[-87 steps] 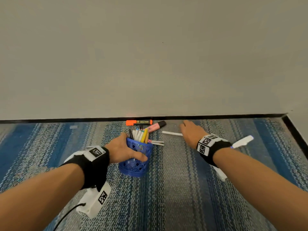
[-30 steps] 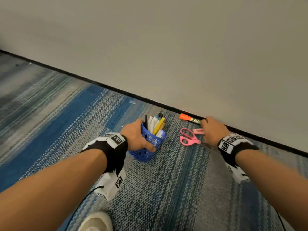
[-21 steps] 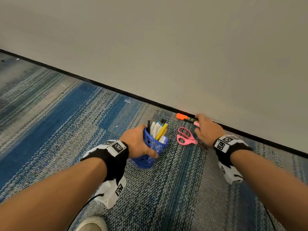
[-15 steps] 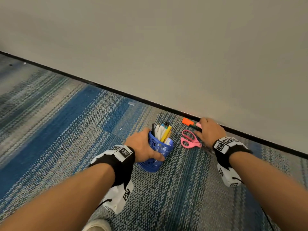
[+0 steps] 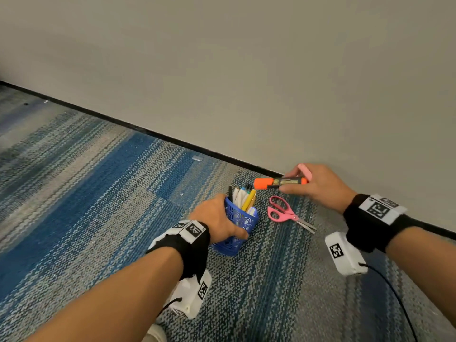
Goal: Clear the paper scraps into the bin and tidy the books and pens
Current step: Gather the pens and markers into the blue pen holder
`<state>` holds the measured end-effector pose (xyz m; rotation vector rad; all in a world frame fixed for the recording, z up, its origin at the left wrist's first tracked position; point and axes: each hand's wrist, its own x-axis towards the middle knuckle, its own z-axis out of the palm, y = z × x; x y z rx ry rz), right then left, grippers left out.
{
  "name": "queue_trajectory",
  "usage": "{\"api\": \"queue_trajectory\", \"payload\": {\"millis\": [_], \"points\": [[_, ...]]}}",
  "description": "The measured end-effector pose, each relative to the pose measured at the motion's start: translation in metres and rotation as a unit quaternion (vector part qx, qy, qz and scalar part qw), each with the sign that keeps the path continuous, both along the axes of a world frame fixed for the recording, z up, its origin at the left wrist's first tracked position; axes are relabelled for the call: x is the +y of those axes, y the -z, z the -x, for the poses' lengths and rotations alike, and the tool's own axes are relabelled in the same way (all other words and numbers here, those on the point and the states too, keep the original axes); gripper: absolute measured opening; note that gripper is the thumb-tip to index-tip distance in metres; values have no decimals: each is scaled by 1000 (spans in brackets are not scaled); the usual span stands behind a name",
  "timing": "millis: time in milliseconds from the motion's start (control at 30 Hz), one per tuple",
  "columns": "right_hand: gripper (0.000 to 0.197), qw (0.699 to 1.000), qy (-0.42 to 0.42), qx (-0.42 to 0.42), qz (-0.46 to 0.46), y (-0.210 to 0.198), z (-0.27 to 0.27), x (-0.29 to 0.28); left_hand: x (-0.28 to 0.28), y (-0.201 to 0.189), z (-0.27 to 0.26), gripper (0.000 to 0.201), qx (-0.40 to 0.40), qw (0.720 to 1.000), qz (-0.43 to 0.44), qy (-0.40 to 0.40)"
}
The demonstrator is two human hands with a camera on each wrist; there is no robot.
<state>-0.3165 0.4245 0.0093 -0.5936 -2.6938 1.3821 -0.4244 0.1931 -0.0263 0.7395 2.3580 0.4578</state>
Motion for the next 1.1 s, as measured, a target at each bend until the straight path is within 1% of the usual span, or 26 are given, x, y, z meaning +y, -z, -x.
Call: {"api": "queue_trajectory", "payload": {"millis": [133,200,300,367,433,467,533,567,600,633,700,767,833,900,933,967,1000,1100], "points": [[16,998,-50,-45,13,-14,-1,-13,16,-10,-11,83,32,999,-6,34],[23,997,-44,-59,-17,-13,-3,-20,27,-13,-18,84,38,998,-14,52],[35,993,17,-25,-113,-16,-11,-23,40,-18,-30,85,23,997,-22,76],[35,988,88,28,-123,-21,-19,-20,44,-17,-35,90,15,996,-24,86],[35,981,156,67,-99,-23,-26,-17,47,-15,-41,94,0,995,-39,87],[36,981,169,70,-71,-22,-29,-15,49,-14,-44,96,-7,995,-48,88],[38,986,154,46,35,-20,-38,-16,52,-12,-48,95,-6,993,-64,95],[37,986,142,26,83,-19,-44,-18,53,-11,-51,90,-3,992,-76,97],[32,985,132,11,112,-18,-49,-20,54,-10,-53,83,-4,992,-90,93],[30,985,123,5,120,-18,-54,-22,56,-11,-55,78,-6,991,-101,87],[36,988,107,8,108,-17,-61,-23,60,-14,-58,71,-13,990,-113,84],[43,991,119,33,56,-18,-63,-25,63,-17,-59,69,-14,989,-123,86],[43,978,185,92,0,-20,-62,-24,65,-19,-61,70,-8,988,-124,89],[43,956,251,154,-3,-29,-56,-24,64,-18,-62,74,-4,989,-118,91],[44,950,261,168,0,-31,-53,-23,63,-18,-63,75,-2,989,-114,92],[43,953,254,164,2,-32,-51,-22,62,-17,-64,75,2,989,-112,94],[41,962,232,144,3,-30,-48,-23,61,-17,-65,76,7,989,-112,95],[27,983,170,70,3,-14,-46,-30,60,-17,-68,72,8,989,-116,89]]}}
